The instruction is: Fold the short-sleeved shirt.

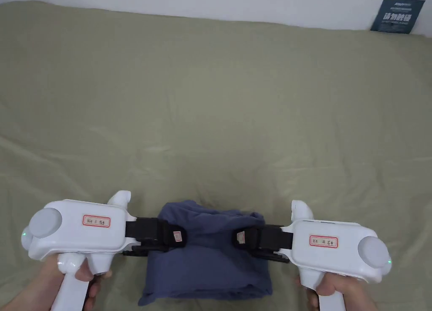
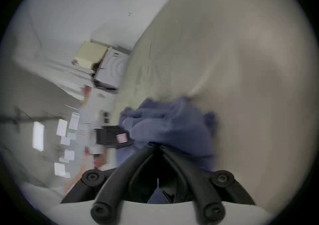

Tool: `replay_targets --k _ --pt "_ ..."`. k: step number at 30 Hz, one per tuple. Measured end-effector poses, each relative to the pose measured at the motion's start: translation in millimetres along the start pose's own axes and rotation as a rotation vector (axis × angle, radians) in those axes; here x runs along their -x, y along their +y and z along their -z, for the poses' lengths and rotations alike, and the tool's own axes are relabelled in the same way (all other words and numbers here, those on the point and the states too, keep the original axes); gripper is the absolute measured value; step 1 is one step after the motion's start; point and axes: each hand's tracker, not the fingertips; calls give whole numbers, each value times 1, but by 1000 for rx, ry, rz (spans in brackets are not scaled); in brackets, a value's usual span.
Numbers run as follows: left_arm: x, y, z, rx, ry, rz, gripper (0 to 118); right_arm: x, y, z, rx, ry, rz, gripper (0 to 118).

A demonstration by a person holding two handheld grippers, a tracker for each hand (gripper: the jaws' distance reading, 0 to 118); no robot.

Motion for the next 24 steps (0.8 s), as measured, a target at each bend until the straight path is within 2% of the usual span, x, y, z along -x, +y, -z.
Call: replay_targets --k 1,2,3,4,5,7,9,15,20,24 --pt "-26 -12 1 -2 21 26 30 27 -3 -18 -100 -179 -158 0" --pt "-33 -15 2 1 35 35 31 60 -15 -37 -258 -413 -378 0" --pt "-37 -17 2 0 43 38 30 82 -28 -50 -420 -587 -541 0" --pt "-41 -19 3 4 51 42 30 98 -41 -62 -575 -716 -641 0" --pt "-41 -11 -3 4 61 48 31 111 -50 -73 -692 -812 -700 0" --pt "-47 -13 -3 4 73 51 31 126 -58 -91 -836 -924 -713 0" --pt "-55 -16 -7 0 84 51 31 130 -60 -105 -891 -913 -663 0" --pt "-73 -11 -20 1 87 88 31 135 -54 -121 -867 -880 -604 0" --pt "-65 4 -53 -2 88 88 30 150 -49 -109 -864 -826 -605 0" --pt "-37 19 -96 -24 91 63 31 170 -43 -79 -842 -783 -663 0"
